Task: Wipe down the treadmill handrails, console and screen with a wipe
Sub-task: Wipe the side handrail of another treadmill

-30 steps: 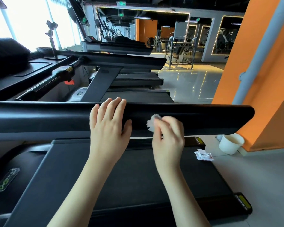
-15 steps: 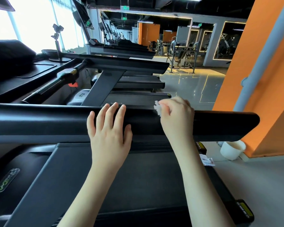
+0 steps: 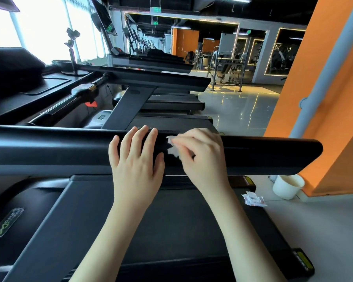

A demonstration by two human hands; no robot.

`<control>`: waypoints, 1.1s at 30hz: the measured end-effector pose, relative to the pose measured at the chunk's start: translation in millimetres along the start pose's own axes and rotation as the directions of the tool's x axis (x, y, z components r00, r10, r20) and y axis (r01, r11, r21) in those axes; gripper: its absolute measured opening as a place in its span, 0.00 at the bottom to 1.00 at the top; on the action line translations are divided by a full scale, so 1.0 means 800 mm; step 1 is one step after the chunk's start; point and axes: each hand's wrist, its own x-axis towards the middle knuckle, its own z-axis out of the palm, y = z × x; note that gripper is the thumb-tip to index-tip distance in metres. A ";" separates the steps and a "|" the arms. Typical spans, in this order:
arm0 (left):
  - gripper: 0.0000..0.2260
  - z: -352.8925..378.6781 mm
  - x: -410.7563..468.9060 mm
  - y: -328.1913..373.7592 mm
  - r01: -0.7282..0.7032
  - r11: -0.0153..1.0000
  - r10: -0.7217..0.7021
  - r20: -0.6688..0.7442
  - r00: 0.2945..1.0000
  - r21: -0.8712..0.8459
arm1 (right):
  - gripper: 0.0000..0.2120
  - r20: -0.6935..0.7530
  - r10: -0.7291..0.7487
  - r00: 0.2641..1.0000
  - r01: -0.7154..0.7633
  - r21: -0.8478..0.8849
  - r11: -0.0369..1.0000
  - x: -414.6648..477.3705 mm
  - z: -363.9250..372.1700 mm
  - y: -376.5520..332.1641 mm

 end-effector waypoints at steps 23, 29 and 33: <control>0.22 -0.003 -0.004 -0.013 0.027 1.000 -0.027 -0.007 1.000 0.004 | 0.05 -0.359 0.200 0.912 -0.254 -0.110 0.961 -0.078 0.020 0.000; 0.22 -0.003 -0.004 -0.013 0.023 1.000 -0.023 -0.010 1.000 0.010 | 0.03 -0.347 0.196 0.917 -0.250 -0.115 0.961 -0.096 0.045 -0.023; 0.22 -0.005 -0.004 -0.015 0.016 1.000 -0.016 0.000 1.000 0.016 | 0.02 -0.344 0.120 0.931 -0.171 -0.121 0.978 -0.084 0.046 -0.021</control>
